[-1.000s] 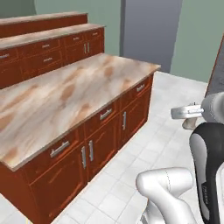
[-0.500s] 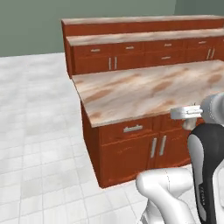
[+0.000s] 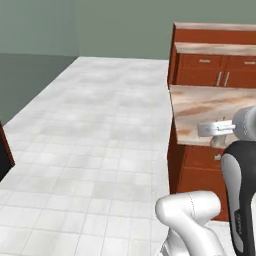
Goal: Get the candle and the beer from the cabinet and move them to the dining counter.
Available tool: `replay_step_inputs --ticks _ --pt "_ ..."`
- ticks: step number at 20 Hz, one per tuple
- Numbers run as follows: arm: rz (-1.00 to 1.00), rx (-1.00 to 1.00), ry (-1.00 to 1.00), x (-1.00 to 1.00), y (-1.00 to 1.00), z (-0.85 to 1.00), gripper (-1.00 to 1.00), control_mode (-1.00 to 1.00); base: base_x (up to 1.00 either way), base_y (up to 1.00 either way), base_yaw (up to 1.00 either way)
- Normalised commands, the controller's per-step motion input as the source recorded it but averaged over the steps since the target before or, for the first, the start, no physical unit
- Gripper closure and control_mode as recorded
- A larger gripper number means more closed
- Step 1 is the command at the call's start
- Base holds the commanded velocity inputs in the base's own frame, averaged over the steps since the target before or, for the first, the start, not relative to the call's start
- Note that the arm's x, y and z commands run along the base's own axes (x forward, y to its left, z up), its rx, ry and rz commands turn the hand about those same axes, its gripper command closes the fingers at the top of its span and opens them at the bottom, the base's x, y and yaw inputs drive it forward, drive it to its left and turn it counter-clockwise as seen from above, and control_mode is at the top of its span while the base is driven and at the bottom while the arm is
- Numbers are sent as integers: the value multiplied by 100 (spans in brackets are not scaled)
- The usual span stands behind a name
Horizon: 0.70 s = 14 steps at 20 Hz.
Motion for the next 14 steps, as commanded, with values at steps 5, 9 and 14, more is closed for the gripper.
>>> replay_step_inputs --ticks 5,9,14 --pt "0 0 0 0 0 0 100 100 100 96 9" --pt "0 0 0 0 0 0 100 100 100 100 0" --pt "0 0 0 0 0 0 100 100 100 100 -15"
